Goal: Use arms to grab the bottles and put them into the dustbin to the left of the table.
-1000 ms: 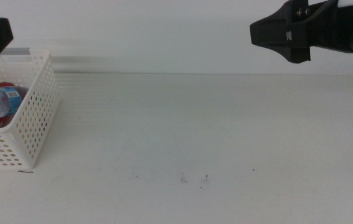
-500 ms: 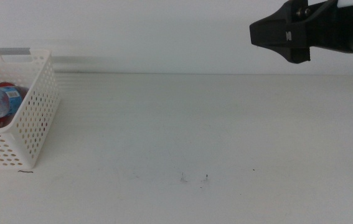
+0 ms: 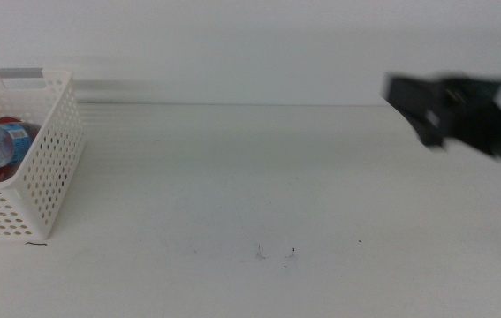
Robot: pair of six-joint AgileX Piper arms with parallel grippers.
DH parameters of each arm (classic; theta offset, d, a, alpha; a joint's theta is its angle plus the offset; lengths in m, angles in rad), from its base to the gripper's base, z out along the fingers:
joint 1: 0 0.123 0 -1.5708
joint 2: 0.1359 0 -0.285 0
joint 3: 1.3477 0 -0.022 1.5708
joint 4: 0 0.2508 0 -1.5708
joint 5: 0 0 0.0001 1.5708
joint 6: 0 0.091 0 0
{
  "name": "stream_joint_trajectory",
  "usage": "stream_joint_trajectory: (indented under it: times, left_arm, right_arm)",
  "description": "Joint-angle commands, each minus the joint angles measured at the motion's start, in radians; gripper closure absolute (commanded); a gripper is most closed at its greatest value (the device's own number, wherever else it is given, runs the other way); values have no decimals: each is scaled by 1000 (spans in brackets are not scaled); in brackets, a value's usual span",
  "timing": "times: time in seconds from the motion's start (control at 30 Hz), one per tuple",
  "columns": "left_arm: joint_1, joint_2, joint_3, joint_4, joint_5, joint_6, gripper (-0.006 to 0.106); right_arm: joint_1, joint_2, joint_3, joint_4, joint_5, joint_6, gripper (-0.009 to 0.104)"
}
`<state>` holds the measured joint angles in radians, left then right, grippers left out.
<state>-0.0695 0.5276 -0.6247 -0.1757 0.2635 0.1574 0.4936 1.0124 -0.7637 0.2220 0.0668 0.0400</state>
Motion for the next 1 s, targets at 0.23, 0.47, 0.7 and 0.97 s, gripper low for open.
stream_joint_trajectory:
  times: [0.23, 0.47, 0.7, 0.97]
  left_arm:
    - [68, -278, 339, 2, -6, -5, 7]
    - [68, -449, 485, 2, -16, -5, 7]
    - [69, -528, 597, 2, -88, -5, 7]
    - [69, -528, 625, -2, -132, -5, 7]
  right_arm:
    - [-362, -494, 453, -104, -31, -11, 8]
    - [-582, -812, 670, -104, 158, -11, 8]
    - [-593, -984, 750, -128, 157, -11, 8]
    - [-593, -1012, 764, -120, 96, -11, 8]
